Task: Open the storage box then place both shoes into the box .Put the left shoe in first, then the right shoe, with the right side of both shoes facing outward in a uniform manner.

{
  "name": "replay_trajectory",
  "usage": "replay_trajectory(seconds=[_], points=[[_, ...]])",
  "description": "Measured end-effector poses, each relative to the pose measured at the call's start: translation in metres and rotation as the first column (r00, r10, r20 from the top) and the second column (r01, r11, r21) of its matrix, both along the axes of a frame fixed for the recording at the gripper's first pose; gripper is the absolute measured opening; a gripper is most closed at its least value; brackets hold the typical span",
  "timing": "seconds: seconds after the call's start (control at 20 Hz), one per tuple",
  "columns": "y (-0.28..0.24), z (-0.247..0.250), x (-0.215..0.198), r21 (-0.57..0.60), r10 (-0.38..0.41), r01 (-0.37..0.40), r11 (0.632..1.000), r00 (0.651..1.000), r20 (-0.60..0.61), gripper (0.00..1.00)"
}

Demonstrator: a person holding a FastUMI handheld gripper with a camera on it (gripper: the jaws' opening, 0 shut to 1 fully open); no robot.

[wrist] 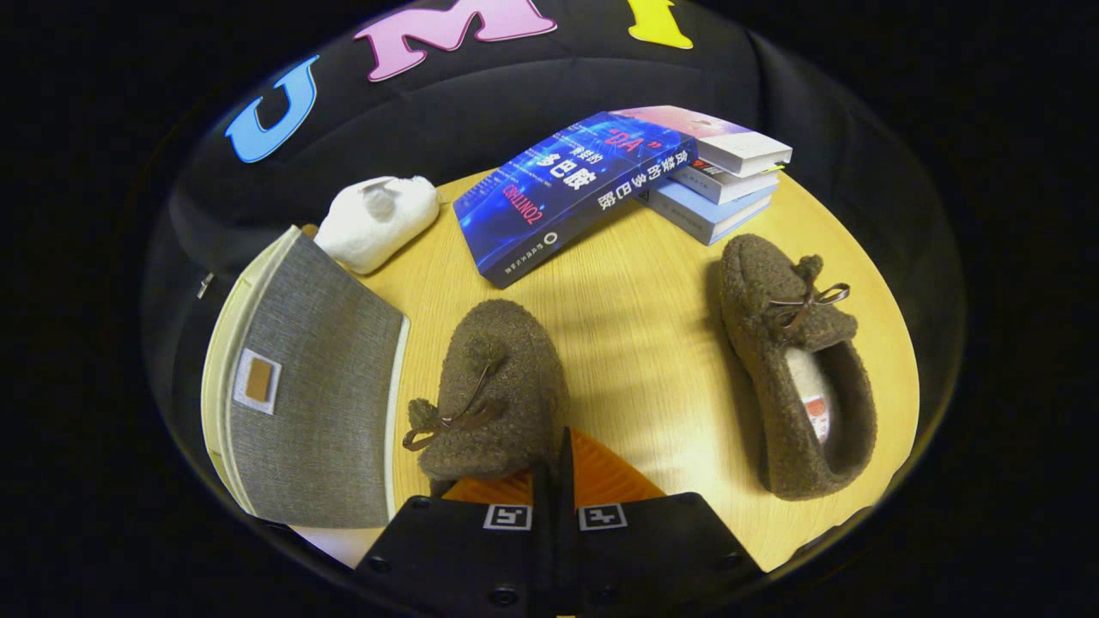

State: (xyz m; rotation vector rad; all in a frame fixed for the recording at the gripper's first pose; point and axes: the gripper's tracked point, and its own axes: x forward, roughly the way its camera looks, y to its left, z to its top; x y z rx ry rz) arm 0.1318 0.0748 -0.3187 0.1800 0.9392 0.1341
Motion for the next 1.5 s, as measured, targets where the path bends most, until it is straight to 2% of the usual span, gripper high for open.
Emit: replay_trajectory(seconds=[0.25,0.4,0.7,0.9,1.15,1.3,1.5], points=[[0.008,0.057,-0.010,0.067,-0.038,0.035,0.997,0.998,0.050,0.05],[0.030,0.093,-0.020,0.158,-0.073,0.061,0.985,0.995,0.070,0.05],[0.083,0.163,-0.022,0.245,-0.048,0.013,0.970,0.989,0.138,0.05],[0.136,0.192,-0.016,0.304,-0.036,-0.013,0.953,0.987,0.156,0.05],[0.203,0.183,-0.012,0.301,0.014,-0.052,0.952,0.992,0.128,0.05],[0.236,0.158,-0.009,0.290,0.023,-0.039,0.956,0.998,0.058,0.05],[0.271,0.122,-0.009,0.224,0.079,-0.075,0.972,0.997,-0.007,0.05]])
